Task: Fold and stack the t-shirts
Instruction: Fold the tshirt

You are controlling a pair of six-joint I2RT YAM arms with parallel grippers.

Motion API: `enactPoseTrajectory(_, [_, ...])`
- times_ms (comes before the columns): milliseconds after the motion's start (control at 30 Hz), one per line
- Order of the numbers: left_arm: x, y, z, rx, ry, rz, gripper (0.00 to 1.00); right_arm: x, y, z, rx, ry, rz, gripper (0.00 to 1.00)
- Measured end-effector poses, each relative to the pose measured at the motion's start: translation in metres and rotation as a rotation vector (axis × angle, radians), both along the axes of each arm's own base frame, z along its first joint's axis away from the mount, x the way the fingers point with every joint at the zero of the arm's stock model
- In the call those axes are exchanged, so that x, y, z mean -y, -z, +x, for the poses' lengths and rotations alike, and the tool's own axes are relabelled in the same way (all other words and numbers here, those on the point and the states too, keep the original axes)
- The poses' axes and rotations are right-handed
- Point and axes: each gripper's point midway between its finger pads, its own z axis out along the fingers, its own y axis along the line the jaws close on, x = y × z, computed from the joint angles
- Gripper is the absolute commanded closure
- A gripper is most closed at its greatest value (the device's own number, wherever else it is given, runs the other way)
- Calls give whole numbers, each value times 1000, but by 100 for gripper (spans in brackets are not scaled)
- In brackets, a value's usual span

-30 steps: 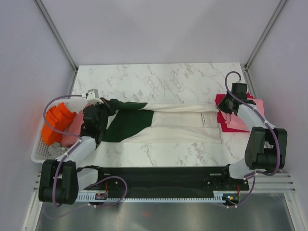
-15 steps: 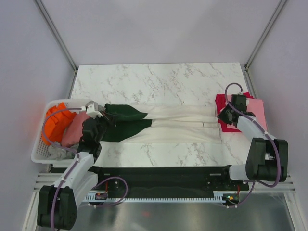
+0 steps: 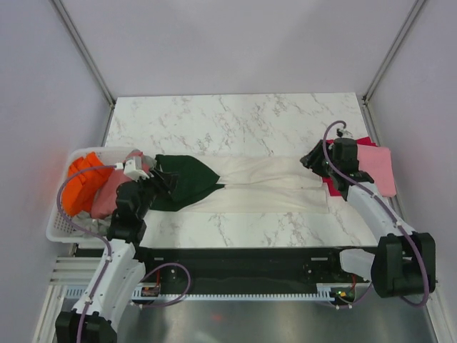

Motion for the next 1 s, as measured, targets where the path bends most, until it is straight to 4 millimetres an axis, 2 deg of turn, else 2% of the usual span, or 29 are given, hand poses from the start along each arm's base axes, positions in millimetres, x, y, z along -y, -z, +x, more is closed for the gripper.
enactPoseTrajectory(133, [0,-32,3,-6,-8,-5,35,-79,-13,11,29,-252,67,43])
enactPoseTrajectory(267, [-2,-41,7,-46,-30,-10,33,-162,-17,19,23,-481,114,44])
enactPoseTrajectory(367, [-2,-26,17,-140,-39,-7,33,-217,-16,22,15,-608,141,45])
enactPoseTrajectory(400, [-2,-16,22,-187,-43,-2,33,-234,-15,24,13,-647,151,45])
enactPoseTrajectory(567, [-3,31,42,-393,-66,20,35,-299,-2,38,-14,-769,199,46])
enactPoseTrajectory(700, [-3,45,66,-476,-81,30,35,-329,17,48,-48,-814,233,46])
enactPoseTrajectory(800, [-4,45,89,-489,-103,41,34,-345,38,54,-90,-832,253,47])
enactPoseTrajectory(1000, [-7,42,139,-503,-140,57,34,-357,75,49,-181,-839,266,48])
